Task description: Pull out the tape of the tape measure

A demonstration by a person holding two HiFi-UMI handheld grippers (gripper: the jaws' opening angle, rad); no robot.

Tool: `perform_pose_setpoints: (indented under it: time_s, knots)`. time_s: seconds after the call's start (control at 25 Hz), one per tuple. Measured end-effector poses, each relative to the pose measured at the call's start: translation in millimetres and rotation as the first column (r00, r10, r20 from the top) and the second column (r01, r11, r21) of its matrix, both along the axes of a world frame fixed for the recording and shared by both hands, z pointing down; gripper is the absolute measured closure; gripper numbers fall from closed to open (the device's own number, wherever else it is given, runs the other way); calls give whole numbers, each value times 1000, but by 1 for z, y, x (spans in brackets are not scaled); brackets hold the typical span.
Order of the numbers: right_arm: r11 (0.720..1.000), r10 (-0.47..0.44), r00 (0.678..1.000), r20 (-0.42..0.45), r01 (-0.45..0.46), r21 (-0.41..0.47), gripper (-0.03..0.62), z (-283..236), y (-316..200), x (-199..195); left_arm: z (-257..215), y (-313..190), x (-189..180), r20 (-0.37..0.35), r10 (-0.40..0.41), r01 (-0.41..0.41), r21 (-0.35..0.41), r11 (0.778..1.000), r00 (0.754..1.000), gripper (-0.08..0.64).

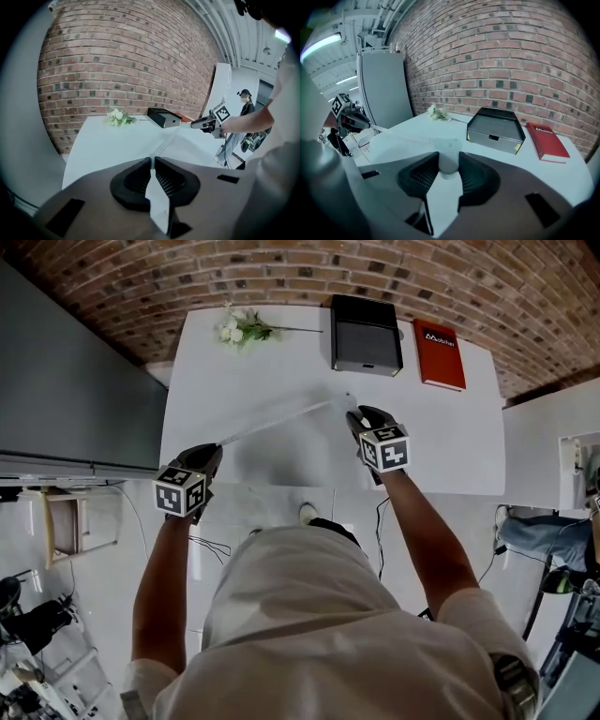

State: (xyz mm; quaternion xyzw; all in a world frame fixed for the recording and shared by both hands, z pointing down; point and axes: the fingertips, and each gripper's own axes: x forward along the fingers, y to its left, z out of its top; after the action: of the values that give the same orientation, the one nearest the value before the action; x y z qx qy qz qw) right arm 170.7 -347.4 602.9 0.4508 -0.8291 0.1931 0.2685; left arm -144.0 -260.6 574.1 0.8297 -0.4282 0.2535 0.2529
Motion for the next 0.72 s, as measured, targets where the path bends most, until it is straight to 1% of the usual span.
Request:
perform_pose_setpoints:
  time_s: [0.4,0.56,0.72]
  knots:
    - [997,-82,995,-64,81,-20,457,44,-31,4,56,-25,9,104,-22,30,-86,996,994,532]
    - [993,-115,991,-70,114,-30,457,59,-39,0,71,-33,12,110,-39,51,-101,994,993,532]
    - [990,-137,987,-82,134,-41,457,74,-41,-3,86,-34,18,137,-46,64,-130,989,989,532]
